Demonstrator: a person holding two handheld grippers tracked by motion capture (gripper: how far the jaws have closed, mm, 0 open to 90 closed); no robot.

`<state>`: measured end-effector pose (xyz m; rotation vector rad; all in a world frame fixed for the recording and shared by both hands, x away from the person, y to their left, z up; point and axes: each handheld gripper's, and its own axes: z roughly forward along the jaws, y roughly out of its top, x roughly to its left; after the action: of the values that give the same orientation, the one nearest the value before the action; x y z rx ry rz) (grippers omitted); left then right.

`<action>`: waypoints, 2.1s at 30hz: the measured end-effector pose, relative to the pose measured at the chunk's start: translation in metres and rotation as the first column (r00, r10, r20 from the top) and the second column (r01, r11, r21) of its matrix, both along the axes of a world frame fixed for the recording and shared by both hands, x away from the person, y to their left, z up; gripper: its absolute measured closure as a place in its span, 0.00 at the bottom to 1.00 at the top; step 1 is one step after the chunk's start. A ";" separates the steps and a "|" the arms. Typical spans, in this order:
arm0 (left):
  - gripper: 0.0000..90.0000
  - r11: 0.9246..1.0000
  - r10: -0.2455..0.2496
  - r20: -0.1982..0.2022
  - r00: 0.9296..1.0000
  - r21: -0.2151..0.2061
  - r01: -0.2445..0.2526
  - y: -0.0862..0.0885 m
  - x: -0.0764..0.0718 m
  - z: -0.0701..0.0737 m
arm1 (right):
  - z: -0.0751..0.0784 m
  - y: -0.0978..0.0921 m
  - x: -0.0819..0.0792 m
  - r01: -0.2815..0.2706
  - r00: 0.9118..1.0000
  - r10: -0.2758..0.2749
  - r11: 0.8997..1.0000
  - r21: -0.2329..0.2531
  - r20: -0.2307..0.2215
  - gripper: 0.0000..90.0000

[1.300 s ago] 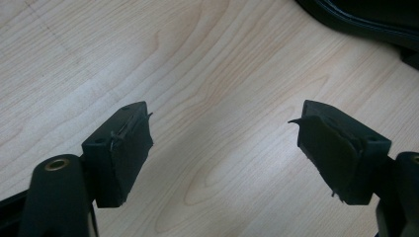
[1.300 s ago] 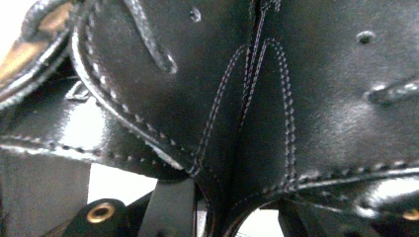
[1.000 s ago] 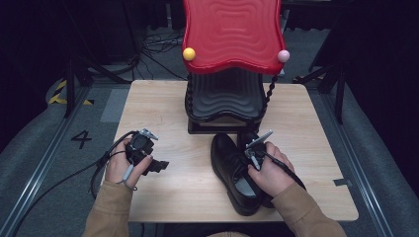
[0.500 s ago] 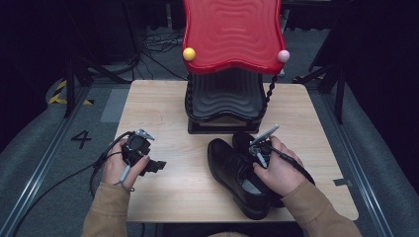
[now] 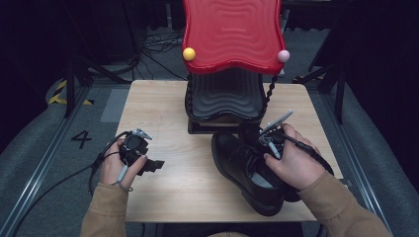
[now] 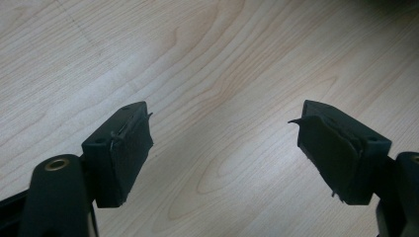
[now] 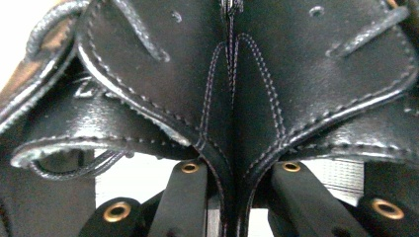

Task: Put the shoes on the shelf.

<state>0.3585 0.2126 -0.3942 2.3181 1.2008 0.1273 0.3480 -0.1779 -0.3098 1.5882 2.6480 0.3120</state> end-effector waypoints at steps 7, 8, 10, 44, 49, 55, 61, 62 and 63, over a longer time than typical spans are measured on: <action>0.24 1.000 0.003 0.007 1.000 -0.001 -0.003 0.002 0.000 0.001 | 0.033 -0.007 -0.002 -0.011 1.000 0.011 1.000 0.026 0.011 0.91; 0.24 1.000 0.002 0.005 1.000 -0.001 -0.002 0.002 0.000 0.001 | 0.038 -0.008 -0.002 -0.017 1.000 0.017 0.999 0.037 0.011 0.91; 0.24 1.000 0.003 0.005 1.000 0.000 -0.003 0.002 0.000 0.000 | 0.048 -0.010 -0.002 -0.018 1.000 0.018 0.998 0.055 0.003 0.91; 0.23 0.999 0.044 0.009 0.999 -0.010 -0.044 0.013 -0.008 0.002 | 0.190 -0.027 -0.007 -0.018 0.994 0.007 0.994 0.105 0.107 0.91; 0.23 0.999 0.045 0.005 0.999 -0.012 -0.045 0.014 -0.009 0.002 | 0.206 -0.025 -0.007 -0.023 0.993 0.009 0.993 0.113 0.117 0.91; 0.23 0.998 0.060 0.001 0.998 -0.007 -0.060 0.016 -0.010 -0.001 | 0.227 -0.015 0.001 -0.028 0.989 0.010 0.992 0.121 0.147 0.91; 0.20 0.994 0.107 0.020 0.994 -0.025 -0.106 0.019 -0.014 -0.005 | 0.249 0.002 0.026 -0.014 0.982 -0.011 0.991 0.134 0.186 0.91; 0.20 0.993 0.113 0.020 0.993 -0.028 -0.112 0.020 -0.016 -0.005 | 0.253 0.004 0.031 -0.007 0.981 -0.019 0.991 0.136 0.194 0.91; 0.20 0.993 0.115 0.026 0.993 -0.022 -0.115 0.022 -0.017 -0.006 | 0.256 0.007 0.036 0.000 0.979 -0.028 0.991 0.137 0.203 0.91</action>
<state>0.3412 0.2343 -0.4001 2.2220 1.3158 0.1862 0.3840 -0.1705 -0.0535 1.5163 2.5068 0.6320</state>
